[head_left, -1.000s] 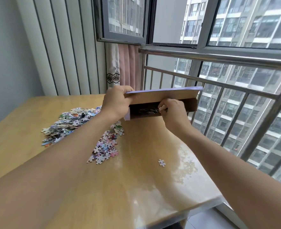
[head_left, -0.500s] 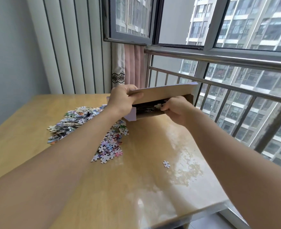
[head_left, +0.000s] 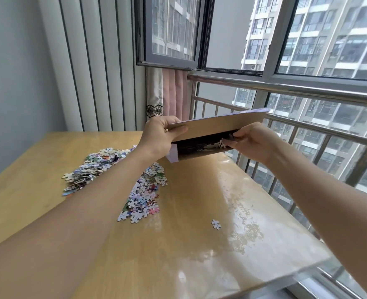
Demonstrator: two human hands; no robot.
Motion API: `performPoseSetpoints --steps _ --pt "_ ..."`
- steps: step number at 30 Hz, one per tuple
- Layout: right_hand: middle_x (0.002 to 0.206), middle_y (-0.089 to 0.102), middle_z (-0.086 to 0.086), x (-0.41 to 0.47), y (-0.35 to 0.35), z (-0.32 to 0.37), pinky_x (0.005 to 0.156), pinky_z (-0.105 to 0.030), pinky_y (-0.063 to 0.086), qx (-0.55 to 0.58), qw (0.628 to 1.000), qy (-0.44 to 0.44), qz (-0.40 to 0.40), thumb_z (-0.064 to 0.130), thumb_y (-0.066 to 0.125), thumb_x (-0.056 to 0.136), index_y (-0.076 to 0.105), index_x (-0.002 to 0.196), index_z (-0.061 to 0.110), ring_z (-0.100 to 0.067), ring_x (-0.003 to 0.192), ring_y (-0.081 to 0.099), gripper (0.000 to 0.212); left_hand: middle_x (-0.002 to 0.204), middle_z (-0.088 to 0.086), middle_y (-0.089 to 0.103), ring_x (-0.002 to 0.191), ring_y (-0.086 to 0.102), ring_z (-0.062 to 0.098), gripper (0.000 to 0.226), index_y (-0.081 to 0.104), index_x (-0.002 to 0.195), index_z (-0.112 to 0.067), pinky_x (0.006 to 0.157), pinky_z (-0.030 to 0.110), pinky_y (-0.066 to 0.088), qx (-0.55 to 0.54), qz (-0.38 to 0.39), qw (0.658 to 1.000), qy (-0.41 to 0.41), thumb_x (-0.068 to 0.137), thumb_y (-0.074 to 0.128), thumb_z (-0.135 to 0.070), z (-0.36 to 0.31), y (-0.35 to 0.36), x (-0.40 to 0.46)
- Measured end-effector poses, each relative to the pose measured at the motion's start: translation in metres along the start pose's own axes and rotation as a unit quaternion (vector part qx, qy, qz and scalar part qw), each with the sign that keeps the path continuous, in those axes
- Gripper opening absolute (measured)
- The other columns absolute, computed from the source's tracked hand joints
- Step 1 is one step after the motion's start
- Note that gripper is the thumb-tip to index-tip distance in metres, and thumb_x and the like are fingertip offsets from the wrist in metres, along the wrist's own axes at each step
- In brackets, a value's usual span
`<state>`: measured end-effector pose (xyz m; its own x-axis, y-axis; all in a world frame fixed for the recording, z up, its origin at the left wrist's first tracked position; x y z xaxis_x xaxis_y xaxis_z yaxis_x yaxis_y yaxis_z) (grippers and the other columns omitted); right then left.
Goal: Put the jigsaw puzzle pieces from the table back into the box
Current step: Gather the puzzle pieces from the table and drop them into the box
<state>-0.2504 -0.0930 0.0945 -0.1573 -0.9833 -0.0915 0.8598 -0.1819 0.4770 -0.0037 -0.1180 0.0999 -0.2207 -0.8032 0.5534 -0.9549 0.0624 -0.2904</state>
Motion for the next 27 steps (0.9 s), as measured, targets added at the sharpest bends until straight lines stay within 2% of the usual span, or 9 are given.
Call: performPoseSetpoints --steps 3,7,9,12,15,19,23,25,27 --pt "0.137 0.050 -0.023 -0.002 -0.007 -0.008 0.080 -0.037 0.062 -0.090 0.996 -0.020 -0.014 -0.022 0.033 0.091 0.043 0.137 -0.008 -0.038 0.122 0.056 0.049 0.091 0.016 0.072 0.094 0.065 0.038 0.010 0.075 0.088 -0.010 0.091 0.051 0.052 0.008 0.004 1.000 0.013 0.093 0.070 -0.017 -0.001 0.000 0.001" --pt "0.127 0.062 -0.017 -0.011 -0.017 -0.011 0.087 -0.030 0.060 -0.258 0.962 -0.084 -0.030 -0.017 0.053 0.091 0.055 0.130 -0.010 -0.029 0.116 0.063 0.039 0.088 0.017 0.069 0.092 0.062 0.041 0.011 0.075 0.086 -0.014 0.089 0.054 0.052 0.011 0.008 1.000 0.027 0.093 0.070 -0.020 0.003 0.000 -0.001" --pt "0.111 0.072 -0.006 -0.020 -0.015 -0.003 0.084 -0.025 0.059 -0.454 0.869 -0.194 -0.030 -0.007 0.067 0.087 0.068 0.121 0.000 -0.017 0.098 0.069 0.034 0.087 0.018 0.068 0.091 0.061 0.042 0.010 0.075 0.085 -0.014 0.087 0.052 0.051 0.009 0.006 1.000 0.029 0.092 0.070 -0.020 0.004 0.002 -0.002" --pt "0.093 0.075 0.003 -0.039 0.000 -0.002 0.077 -0.013 0.053 -0.668 0.656 -0.350 -0.002 0.004 0.072 0.084 0.078 0.105 0.013 -0.006 0.080 0.068 0.024 0.078 0.014 0.065 0.081 0.060 0.037 0.013 0.073 0.080 -0.017 0.078 0.043 0.051 0.019 0.013 0.999 0.029 0.092 0.071 -0.017 0.006 0.003 -0.002" --pt "0.087 0.076 0.005 -0.040 0.008 -0.019 0.077 -0.032 0.059 -0.747 0.560 -0.351 0.071 0.005 0.064 0.080 0.080 0.094 0.016 -0.012 0.079 0.069 0.024 0.072 -0.003 0.062 0.077 0.058 0.017 0.022 0.070 0.074 -0.026 0.075 0.028 0.045 0.024 0.018 0.999 0.035 0.091 0.071 -0.012 0.004 0.005 -0.003" --pt "0.089 0.073 0.001 -0.028 0.001 -0.032 0.077 -0.042 0.055 -0.784 0.528 -0.309 0.106 0.013 0.062 0.078 0.075 0.092 0.014 -0.021 0.084 0.065 0.019 0.074 0.001 0.062 0.077 0.056 0.017 0.014 0.073 0.078 -0.014 0.074 0.030 0.044 0.019 0.019 0.999 0.034 0.091 0.071 -0.011 0.005 0.009 -0.004" --pt "0.142 0.057 0.003 -0.019 -0.011 -0.047 0.103 -0.038 0.046 -0.819 0.540 -0.148 0.126 0.042 0.071 0.083 0.044 0.150 0.029 -0.023 0.126 0.054 0.074 0.072 -0.002 0.061 0.074 0.054 0.013 0.010 0.073 0.082 -0.009 0.072 0.026 0.043 0.018 0.032 0.999 0.033 0.092 0.070 -0.011 0.002 0.013 -0.007" --pt "0.153 0.044 0.007 -0.019 -0.012 -0.050 0.109 -0.034 0.040 -0.820 0.545 -0.114 0.136 0.048 0.074 0.082 0.026 0.158 0.032 -0.020 0.136 0.045 0.091 0.071 -0.006 0.061 0.072 0.053 0.009 0.009 0.074 0.085 -0.009 0.071 0.020 0.042 0.018 0.043 0.998 0.031 0.092 0.070 -0.010 0.002 0.016 -0.010" --pt "0.146 0.052 0.006 -0.021 -0.007 -0.046 0.105 -0.032 0.043 -0.796 0.571 -0.154 0.129 0.042 0.079 0.081 0.039 0.153 0.029 -0.018 0.129 0.051 0.083 0.076 -0.006 0.064 0.078 0.057 0.009 0.007 0.077 0.091 -0.008 0.076 0.022 0.045 0.011 0.042 0.999 0.028 0.092 0.070 -0.009 0.005 0.017 -0.012"
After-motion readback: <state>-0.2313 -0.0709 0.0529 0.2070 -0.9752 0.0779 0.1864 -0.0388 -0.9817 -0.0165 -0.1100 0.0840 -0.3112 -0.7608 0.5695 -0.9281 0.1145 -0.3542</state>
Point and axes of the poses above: each hand's wrist, its own x-axis towards the middle knuckle, its own y-axis out of the palm, z = x × y, the point moved 5 cm from there along x, towards the middle knuckle
